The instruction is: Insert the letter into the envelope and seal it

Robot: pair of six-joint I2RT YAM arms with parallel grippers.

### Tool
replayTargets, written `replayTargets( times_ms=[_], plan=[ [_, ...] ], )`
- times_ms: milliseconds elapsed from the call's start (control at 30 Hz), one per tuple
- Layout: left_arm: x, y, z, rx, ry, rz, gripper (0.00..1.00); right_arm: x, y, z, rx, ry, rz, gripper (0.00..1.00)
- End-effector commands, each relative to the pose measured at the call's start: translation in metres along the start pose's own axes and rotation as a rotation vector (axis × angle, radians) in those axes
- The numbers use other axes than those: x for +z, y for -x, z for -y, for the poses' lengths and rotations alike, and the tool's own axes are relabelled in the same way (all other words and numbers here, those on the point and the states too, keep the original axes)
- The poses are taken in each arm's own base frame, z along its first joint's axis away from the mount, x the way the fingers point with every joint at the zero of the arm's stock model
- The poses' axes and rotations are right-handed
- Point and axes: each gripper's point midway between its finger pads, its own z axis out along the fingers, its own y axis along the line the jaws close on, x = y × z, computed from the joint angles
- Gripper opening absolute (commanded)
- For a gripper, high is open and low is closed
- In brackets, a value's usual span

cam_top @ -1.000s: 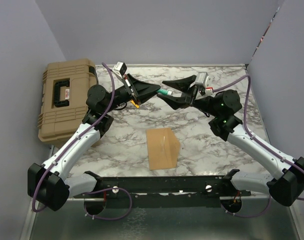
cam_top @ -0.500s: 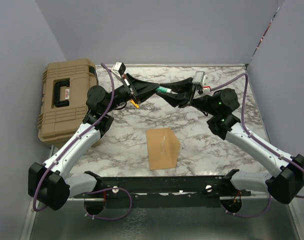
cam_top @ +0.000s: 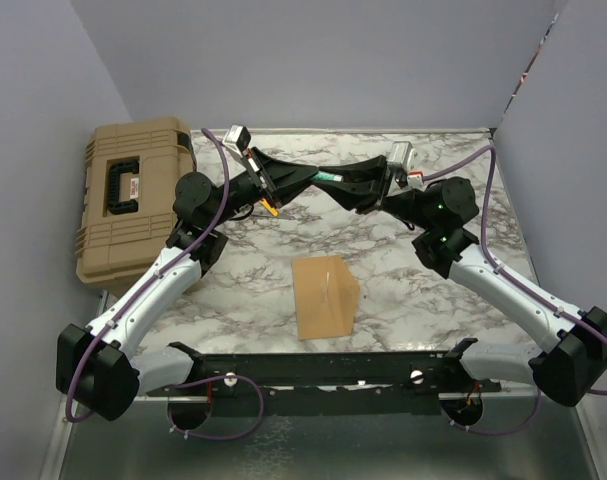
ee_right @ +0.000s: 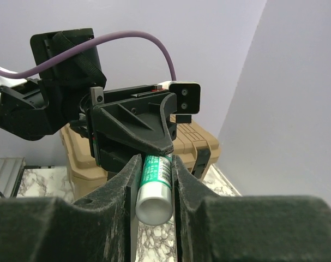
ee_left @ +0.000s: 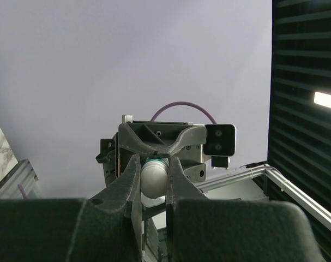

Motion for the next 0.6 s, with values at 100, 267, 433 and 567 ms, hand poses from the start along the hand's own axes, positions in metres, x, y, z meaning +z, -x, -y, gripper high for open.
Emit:
replayTargets(
  times_ms=[100,267,433,567],
  plan=[
    [-0.003,-0.004,0.012,0.022,-0.044,-0.003,0.00,0.004,0.002,0.007,0.009,-0.018,-0.004,0.29],
    [-0.002,-0.004,0.012,0.028,-0.051,-0.005,0.00,0.002,-0.002,0.008,0.015,-0.029,-0.019,0.27],
    [-0.002,-0.004,0.012,0.029,-0.052,-0.006,0.04,-0.001,-0.001,0.009,0.017,-0.046,-0.030,0.01],
    [-0.003,-0.003,0.009,0.046,-0.048,0.000,0.44,-0.004,0.002,0.022,0.040,-0.136,-0.046,0.00]
  ],
)
